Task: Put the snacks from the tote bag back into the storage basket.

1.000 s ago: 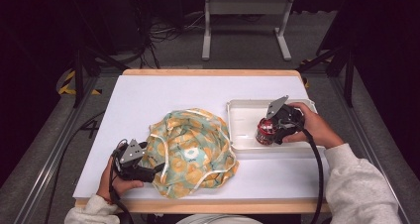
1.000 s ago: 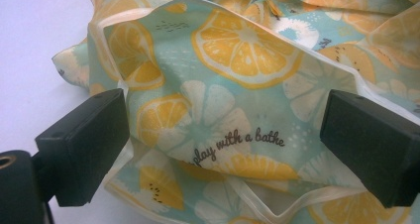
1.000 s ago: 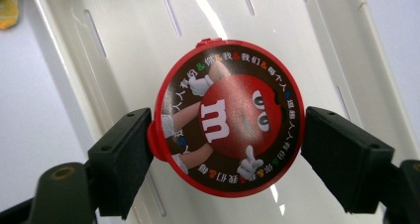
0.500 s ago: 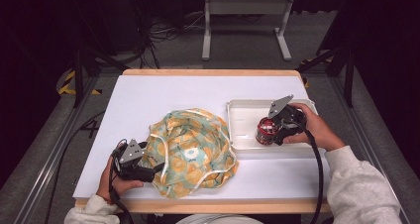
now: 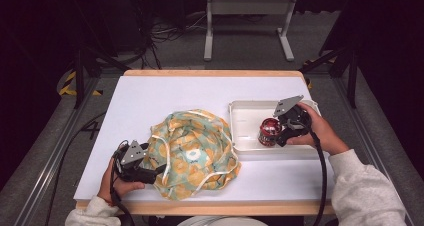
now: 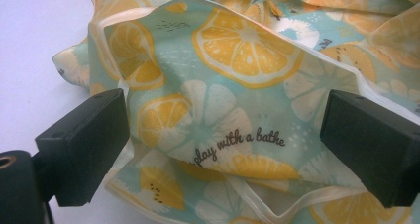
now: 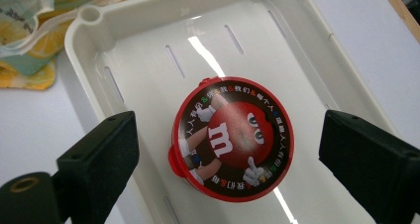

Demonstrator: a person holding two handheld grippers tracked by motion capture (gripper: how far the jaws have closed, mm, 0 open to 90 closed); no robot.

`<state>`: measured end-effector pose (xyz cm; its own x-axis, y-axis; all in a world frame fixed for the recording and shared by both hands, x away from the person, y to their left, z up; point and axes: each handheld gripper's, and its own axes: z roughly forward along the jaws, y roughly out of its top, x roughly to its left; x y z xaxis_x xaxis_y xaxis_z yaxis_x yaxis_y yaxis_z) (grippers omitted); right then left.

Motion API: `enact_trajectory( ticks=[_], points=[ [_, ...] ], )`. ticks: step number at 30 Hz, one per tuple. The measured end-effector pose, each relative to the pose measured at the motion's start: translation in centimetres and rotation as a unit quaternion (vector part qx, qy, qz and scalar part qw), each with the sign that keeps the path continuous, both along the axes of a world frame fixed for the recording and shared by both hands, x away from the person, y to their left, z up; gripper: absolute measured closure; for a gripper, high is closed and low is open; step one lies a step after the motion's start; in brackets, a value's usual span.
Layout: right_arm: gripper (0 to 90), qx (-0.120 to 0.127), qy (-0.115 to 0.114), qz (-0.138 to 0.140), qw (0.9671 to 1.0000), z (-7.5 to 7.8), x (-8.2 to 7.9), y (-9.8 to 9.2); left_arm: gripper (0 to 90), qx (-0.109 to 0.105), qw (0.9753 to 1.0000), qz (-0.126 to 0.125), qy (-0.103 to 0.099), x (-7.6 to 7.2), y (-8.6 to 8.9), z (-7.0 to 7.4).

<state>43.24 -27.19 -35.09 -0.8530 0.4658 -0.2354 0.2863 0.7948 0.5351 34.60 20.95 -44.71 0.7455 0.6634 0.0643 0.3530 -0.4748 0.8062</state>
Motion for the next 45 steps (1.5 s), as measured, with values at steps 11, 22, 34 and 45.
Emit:
enact_trajectory(
  ticks=[11,22,34,45],
  points=[
    [9.3,0.009,-0.016,-0.016,0.9997,-0.2,-0.9,-0.5,5.6,0.000,1.0000,-0.002,0.000,0.0,0.0,0.0],
    [9.3,0.027,-0.025,-0.029,0.9989,-0.2,-2.0,-1.6,5.6,-0.001,1.0000,-0.001,-0.002,0.0,0.0,0.0],
    [9.4,0.022,-0.037,-0.035,0.9985,-0.6,-3.3,-2.5,5.5,-0.001,1.0000,0.000,-0.002,-0.1,0.1,0.0],
    [10.2,0.022,-0.051,-0.044,0.9975,-1.3,-4.5,-3.6,5.7,-0.002,1.0000,0.001,-0.004,-0.1,0.2,0.1]
  ],
)
